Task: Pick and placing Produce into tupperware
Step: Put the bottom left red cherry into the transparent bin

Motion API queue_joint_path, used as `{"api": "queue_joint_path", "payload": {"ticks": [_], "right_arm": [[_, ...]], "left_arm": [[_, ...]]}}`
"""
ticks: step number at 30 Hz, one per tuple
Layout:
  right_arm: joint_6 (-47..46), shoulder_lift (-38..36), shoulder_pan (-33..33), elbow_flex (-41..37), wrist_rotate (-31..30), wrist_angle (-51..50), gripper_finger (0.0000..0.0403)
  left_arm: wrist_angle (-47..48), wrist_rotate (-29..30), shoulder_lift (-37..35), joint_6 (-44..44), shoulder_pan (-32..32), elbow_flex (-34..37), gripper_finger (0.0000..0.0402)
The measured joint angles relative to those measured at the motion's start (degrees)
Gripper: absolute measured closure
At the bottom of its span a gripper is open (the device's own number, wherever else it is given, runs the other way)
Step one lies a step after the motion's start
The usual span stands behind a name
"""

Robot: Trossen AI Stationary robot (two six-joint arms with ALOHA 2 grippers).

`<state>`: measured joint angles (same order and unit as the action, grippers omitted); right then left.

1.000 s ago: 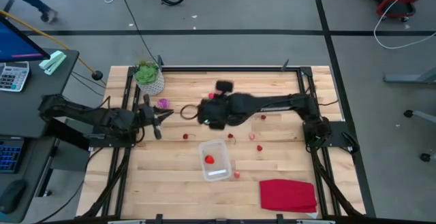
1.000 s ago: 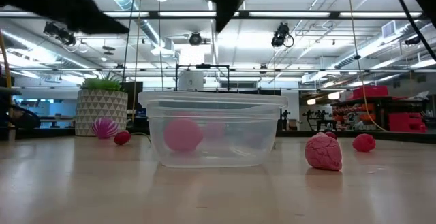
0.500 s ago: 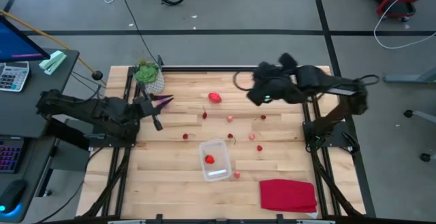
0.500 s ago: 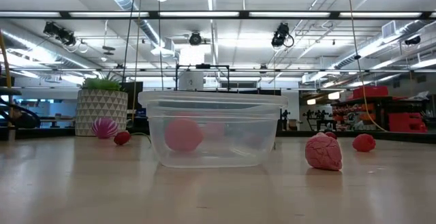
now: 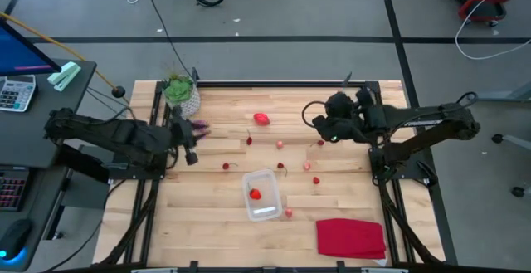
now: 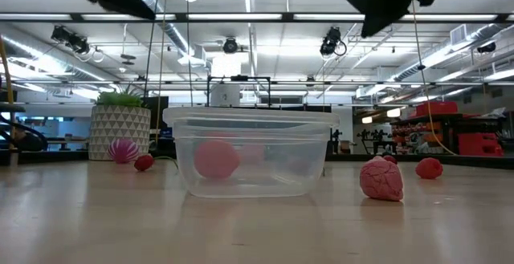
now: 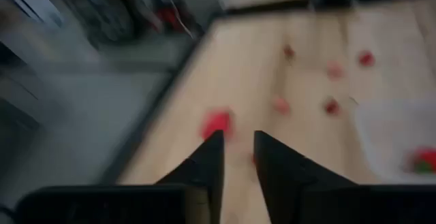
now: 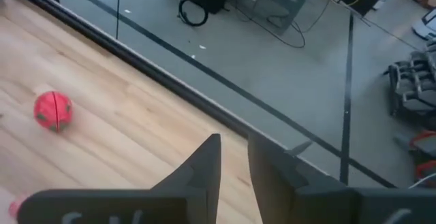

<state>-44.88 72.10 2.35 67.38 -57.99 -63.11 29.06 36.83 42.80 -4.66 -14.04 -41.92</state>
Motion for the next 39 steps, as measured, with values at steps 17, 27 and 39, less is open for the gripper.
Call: {"api": "queue_joint_path", "payload": {"ticks": [17,27,39], "right_arm": [[1.48,-0.11,-0.63,-2.17,-0.14,3.63,0.0324],[0.87,0.07,-0.63,-2.17,-0.09,3.64,0.0325],[-0.48,0.17,-0.61,-2.15,-0.01,3.60,0.0327]], "left_arm": [[-9.50,-22.37,31.16,-5.12,3.40,3.66,0.0234],[-11.62,-22.78,37.46,-1.91,7.50,3.66,0.0234],[-18.12,-26.83,44.51,-0.22,8.85,3.66,0.0235]]}}
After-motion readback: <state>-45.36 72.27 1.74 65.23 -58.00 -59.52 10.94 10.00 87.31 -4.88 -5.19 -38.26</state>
